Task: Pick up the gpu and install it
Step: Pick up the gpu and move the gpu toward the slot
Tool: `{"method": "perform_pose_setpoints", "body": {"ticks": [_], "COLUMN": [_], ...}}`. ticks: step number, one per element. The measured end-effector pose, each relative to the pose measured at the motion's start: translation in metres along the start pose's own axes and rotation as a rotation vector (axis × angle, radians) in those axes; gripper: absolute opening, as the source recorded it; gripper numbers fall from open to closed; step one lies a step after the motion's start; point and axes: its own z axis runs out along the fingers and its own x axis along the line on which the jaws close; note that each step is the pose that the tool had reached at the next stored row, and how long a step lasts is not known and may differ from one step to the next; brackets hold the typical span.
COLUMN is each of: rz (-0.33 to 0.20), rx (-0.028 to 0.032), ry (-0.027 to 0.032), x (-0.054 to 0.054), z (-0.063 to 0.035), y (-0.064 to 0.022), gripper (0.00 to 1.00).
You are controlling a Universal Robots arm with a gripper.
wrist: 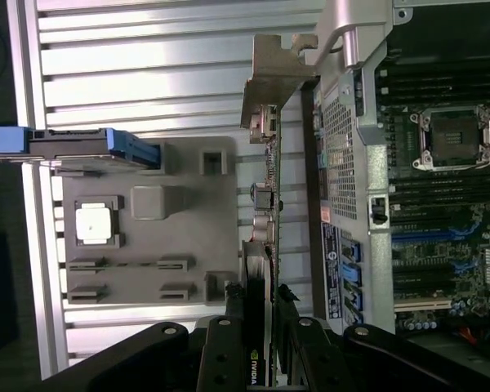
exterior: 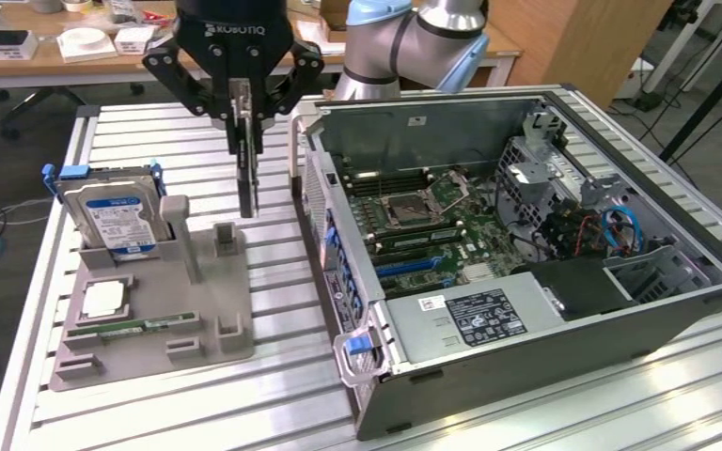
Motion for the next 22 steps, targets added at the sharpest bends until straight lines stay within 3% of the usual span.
{"method": "perform_pose_setpoints", "body": {"ticks": [22], "rz": [0.0], "rx": [0.0], "ry": [0.0], "x": [-0.033], "z": [-0.0003], "y": [0.003], "gripper": [0.26]}}
